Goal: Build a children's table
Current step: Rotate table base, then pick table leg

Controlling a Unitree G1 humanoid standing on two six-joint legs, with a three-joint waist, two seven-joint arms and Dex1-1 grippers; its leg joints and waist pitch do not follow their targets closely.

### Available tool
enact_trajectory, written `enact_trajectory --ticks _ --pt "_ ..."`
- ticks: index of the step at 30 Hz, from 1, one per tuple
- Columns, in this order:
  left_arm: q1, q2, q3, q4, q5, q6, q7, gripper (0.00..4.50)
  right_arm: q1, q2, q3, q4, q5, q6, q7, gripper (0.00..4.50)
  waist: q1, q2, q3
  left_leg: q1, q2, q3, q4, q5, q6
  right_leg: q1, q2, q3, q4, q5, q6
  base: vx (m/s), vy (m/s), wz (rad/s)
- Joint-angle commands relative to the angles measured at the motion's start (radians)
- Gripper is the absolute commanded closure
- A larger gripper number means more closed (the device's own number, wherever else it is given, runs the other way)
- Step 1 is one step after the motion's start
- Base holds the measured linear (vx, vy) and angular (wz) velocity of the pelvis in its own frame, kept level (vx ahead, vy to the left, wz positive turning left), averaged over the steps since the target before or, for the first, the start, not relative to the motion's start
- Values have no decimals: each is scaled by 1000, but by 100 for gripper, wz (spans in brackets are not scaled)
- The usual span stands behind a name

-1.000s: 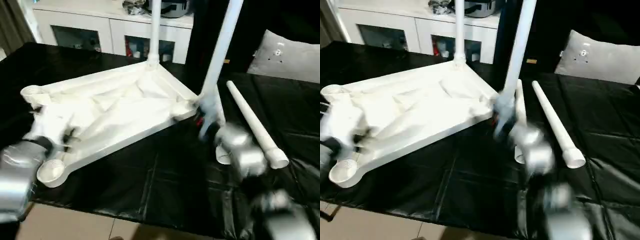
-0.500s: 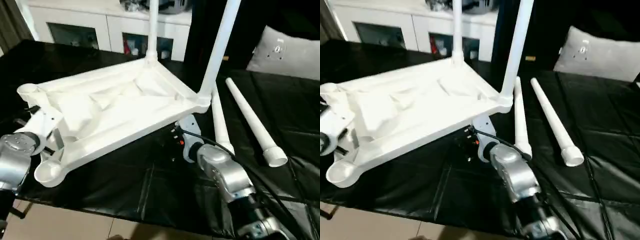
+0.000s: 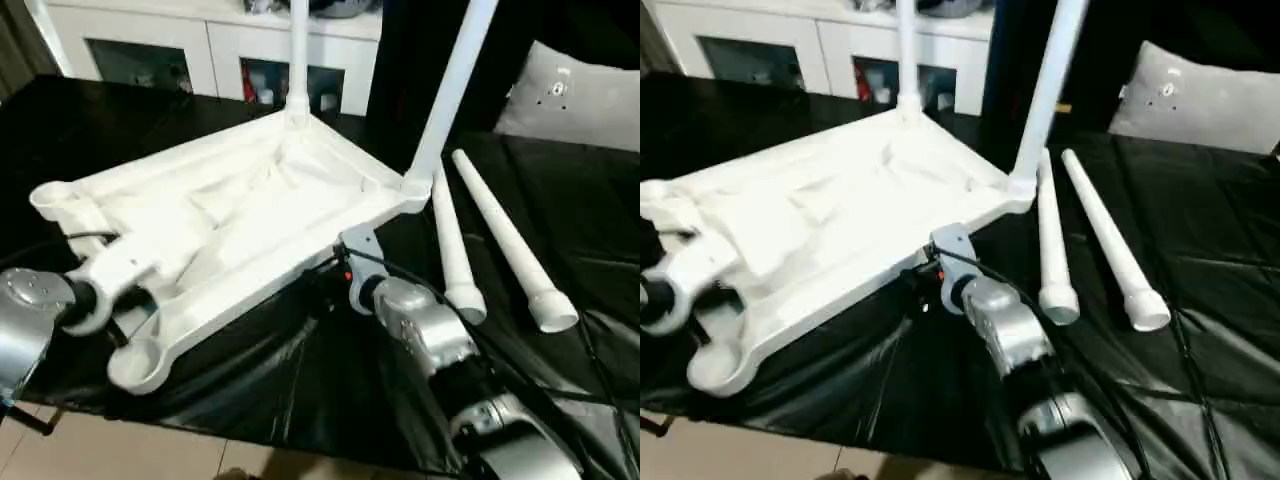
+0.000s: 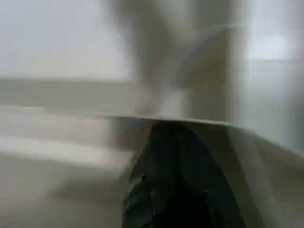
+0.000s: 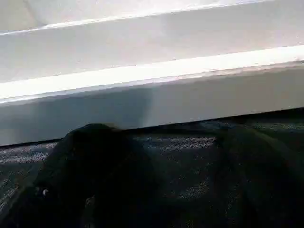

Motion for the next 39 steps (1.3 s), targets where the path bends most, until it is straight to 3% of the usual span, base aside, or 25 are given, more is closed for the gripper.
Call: enact_trajectory --ticks 1,4,5,12,16,22,24,25,28,29,30,31,33,35,36,39 --pt "18 -2 -49 -61 -51 -4 -81 447 -10 9 -1 44 -5 0 -4 0 -7 23 -29 28 60 -21 -100 -288 -64 15 -88 60 -85 -223 -211 0 0 0" --pt "43 -3 -65 -132 -93 5 -131 447 -37 10 -13 87 -8 -27 1 0 -9 28 -29 25 61 -25 -103 -288 -71 15 -89 61 -86 -251 -198 0 0 0" --pt "37 -28 -76 -154 -109 5 -134 447 -46 7 -18 101 -9 -38 -1 0 -11 26 -31 27 62 -23 -103 -273 -76 12 -84 60 -82 -208 -203 0 0 0" --pt "9 -100 -126 -201 -121 24 -141 447 -56 -6 -21 120 -18 -58 -4 0 -13 25 -38 20 58 -15 -95 -163 -60 24 -79 58 -69 -37 -231 0 0 0" --pt "-40 -193 -134 -126 -66 -59 -60 447 -52 -18 -26 119 -26 -67 -11 0 -17 22 -39 18 56 -12 -91 -149 -51 29 -78 58 -69 -10 -239 0 0 0" --pt "-131 -322 -147 19 2 -183 73 447 -8 -53 -31 29 -56 -48 -39 0 -8 19 -37 17 57 -12 -91 -143 -31 32 -80 60 -81 -85 -215 0 0 0" --pt "-159 -368 -151 63 7 -202 99 447 11 -74 -48 -48 -55 -33 -64 0 -4 18 -43 19 57 -11 -88 -113 -29 34 -79 59 -74 -31 -216 0 0 0" --pt "-164 -378 -154 74 12 -212 106 447 14 -79 -54 -65 -52 -27 -66 0 -4 17 -45 14 56 -13 -86 -85 -24 38 -80 58 -68 16 -221 0 0 0" --pt "-186 -439 -166 127 29 -245 139 447 31 -109 -106 -193 -38 32 -98 0 -4 17 -51 18 55 -9 -79 -39 -6 39 -76 58 -63 101 -226 0 0 0" --pt "-185 -453 -163 127 24 -244 145 447 37 -119 -124 -240 -41 61 -118 0 -3 12 -49 10 53 -11 -80 -14 8 46 -77 57 -61 135 -223 0 0 0" --pt "-181 -464 -155 115 13 -236 148 447 41 -128 -141 -282 -45 93 -139 0 -3 12 -52 12 52 -10 -77 -9 11 46 -77 57 -60 143 -224 0 0 0" --pt "-175 -475 -142 104 2 -241 157 447 45 -138 -153 -325 -52 137 -159 0 -2 26 -59 15 52 -11 -74 4 12 49 -77 57 -56 156 -228 0 0 0" --pt "-149 -495 -99 51 -27 -218 190 447 42 -160 -179 -402 -57 246 -181 0 -5 18 -59 14 52 -10 -74 10 14 49 -73 55 -58 172 -233 0 0 0" --pt "-138 -499 -83 26 -39 -205 200 429 38 -169 -188 -427 -57 290 -188 0 -3 17 -62 12 52 -9 -72 9 17 52 -74 55 -57 176 -243 0 0 0" --pt "-113 -498 -60 -30 -64 -175 199 417 17 -192 -193 -444 -61 376 -185 0 -3 18 -65 14 51 -9 -71 3 15 52 -74 55 -58 165 -244 0 0 0" --pt "-82 -498 -35 -113 -102 -133 187 395 -24 -225 -202 -433 -60 472 -180 0 -4 19 -66 15 53 -8 -70 -11 3 52 -73 54 -59 122 -257 0 0 0"
